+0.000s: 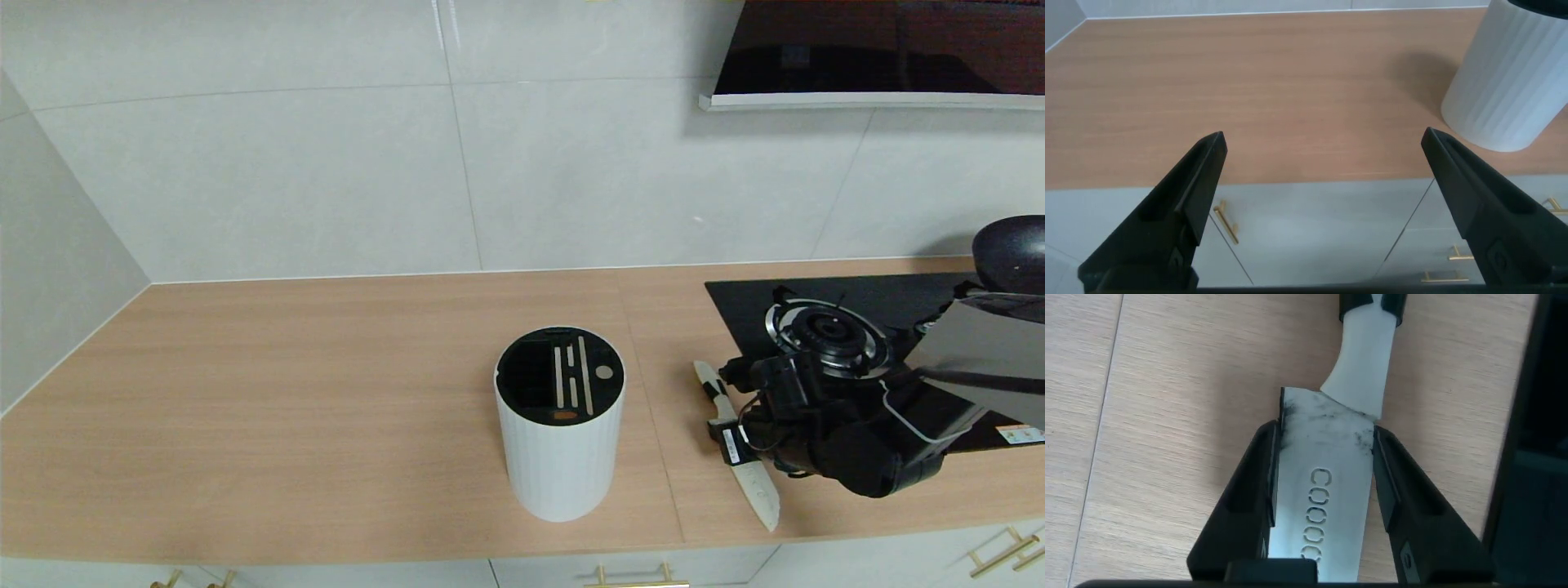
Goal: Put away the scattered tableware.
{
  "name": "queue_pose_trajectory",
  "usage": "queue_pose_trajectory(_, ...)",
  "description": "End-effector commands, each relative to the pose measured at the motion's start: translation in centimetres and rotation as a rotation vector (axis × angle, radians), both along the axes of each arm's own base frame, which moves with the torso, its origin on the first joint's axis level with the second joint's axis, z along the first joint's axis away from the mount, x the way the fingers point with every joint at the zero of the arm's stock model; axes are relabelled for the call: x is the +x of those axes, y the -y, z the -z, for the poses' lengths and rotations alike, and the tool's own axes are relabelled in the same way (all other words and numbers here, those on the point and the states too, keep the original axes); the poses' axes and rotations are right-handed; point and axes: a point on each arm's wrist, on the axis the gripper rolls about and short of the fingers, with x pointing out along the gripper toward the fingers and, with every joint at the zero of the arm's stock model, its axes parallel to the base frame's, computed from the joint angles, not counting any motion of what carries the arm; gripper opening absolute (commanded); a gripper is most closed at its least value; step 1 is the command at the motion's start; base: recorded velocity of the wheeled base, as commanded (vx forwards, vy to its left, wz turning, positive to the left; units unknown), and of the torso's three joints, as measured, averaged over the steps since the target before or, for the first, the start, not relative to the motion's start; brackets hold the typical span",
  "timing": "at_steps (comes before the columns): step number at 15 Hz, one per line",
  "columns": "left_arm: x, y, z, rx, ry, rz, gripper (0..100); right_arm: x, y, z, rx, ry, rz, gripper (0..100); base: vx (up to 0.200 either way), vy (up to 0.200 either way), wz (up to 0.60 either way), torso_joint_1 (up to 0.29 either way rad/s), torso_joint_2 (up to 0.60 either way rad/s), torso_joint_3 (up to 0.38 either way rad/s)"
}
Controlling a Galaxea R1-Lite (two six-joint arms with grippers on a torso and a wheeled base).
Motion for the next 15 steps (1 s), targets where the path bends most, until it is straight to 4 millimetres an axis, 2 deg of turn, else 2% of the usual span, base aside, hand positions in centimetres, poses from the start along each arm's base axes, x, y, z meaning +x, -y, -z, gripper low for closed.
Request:
queue_pose_trajectory(1,0.0,0.0,0.0,0.0,-0.002,-0.001,100,0.0,0.0,-0.4,0.004,0.012,0.002,0,0.0,0.0,0.0,0.0,0.0,0.0)
queue_pose_trajectory(5,0.0,0.0,0.0,0.0,-0.002,-0.001,100,-1.2,0.3,-6.1,0.086,0.139,0.024,0,0.0,0.0,0.0,0.0,0.0,0.0)
queue_pose_trajectory(8,0.0,0.0,0.0,0.0,-0.002,-0.001,100,-3.8,0.9,-11.6,0.132,0.277,0.012,0,0.0,0.0,0.0,0.0,0.0,0.0)
queue_pose_trajectory(9,0.0,0.0,0.0,0.003,-0.002,-0.001,100,-4.1,0.9,-12.2,0.136,0.291,0.008,0,0.0,0.0,0.0,0.0,0.0,0.0)
queue_pose_trajectory(11,0.0,0.0,0.0,0.004,0.0,-0.001,100,-6.1,1.3,-14.4,0.17,0.347,-0.03,0,0.0,0.0,0.0,0.0,0.0,0.0)
queue_pose_trajectory(15,0.0,0.0,-0.1,0.001,0.004,-0.004,100,-7.9,1.7,-15.9,0.235,0.382,-0.123,0,0.0,0.0,0.0,0.0,0.0,0.0)
